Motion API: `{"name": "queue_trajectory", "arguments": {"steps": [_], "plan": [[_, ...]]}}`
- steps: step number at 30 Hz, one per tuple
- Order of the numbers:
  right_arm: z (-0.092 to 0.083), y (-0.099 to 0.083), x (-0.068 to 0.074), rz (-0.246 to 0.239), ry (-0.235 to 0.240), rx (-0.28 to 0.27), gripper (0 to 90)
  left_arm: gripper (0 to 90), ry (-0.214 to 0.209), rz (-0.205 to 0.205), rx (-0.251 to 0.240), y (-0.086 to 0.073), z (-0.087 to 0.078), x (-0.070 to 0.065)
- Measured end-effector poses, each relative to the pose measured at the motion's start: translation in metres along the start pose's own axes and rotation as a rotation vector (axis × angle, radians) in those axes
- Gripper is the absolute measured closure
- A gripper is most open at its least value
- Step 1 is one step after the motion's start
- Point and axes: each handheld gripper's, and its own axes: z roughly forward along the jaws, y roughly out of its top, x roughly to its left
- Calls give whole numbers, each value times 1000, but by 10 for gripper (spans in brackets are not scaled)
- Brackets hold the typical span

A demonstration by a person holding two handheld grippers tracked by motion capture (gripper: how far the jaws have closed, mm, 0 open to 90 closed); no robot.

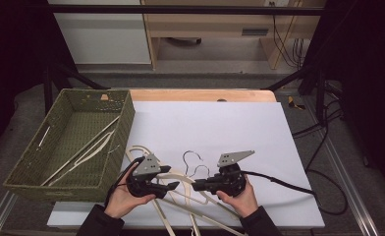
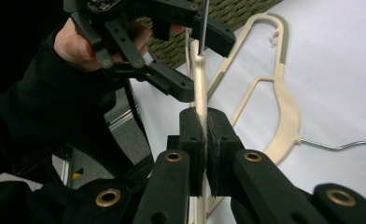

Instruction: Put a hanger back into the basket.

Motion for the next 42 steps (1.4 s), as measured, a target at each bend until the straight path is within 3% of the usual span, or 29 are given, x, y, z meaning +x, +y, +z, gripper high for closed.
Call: {"name": "queue_trajectory", "arguments": {"steps": [1, 3, 9, 14, 21, 29, 35, 36, 42], "plan": [[2, 0, 1, -3, 3, 5, 869, 523, -14, 12, -2, 1, -1, -1], [2, 0, 2, -8, 3, 10, 869, 600, -16, 28, 8, 2, -1, -3], [2, 0, 2, -14, 5, 17, 866, 657, -8, 55, 44, 3, -3, -6], [-2, 1, 2, -48, -9, 6, 842, 700, -11, 81, 58, 6, -8, -11], [-6, 2, 3, -92, -67, -3, 772, 775, -67, 42, 53, 8, -13, -16], [-12, 4, 5, -141, -132, -62, 624, 847, -105, 31, 39, 9, -12, -25], [-19, 5, 7, -158, -154, -93, 521, 859, -81, 28, 24, 10, -15, -27], [-22, 5, 8, -165, -168, -105, 467, 860, -71, 24, 18, 10, -16, -26], [-30, 4, 6, -165, -211, -152, 341, 860, 9, -19, -20, 10, -29, -18]]}}
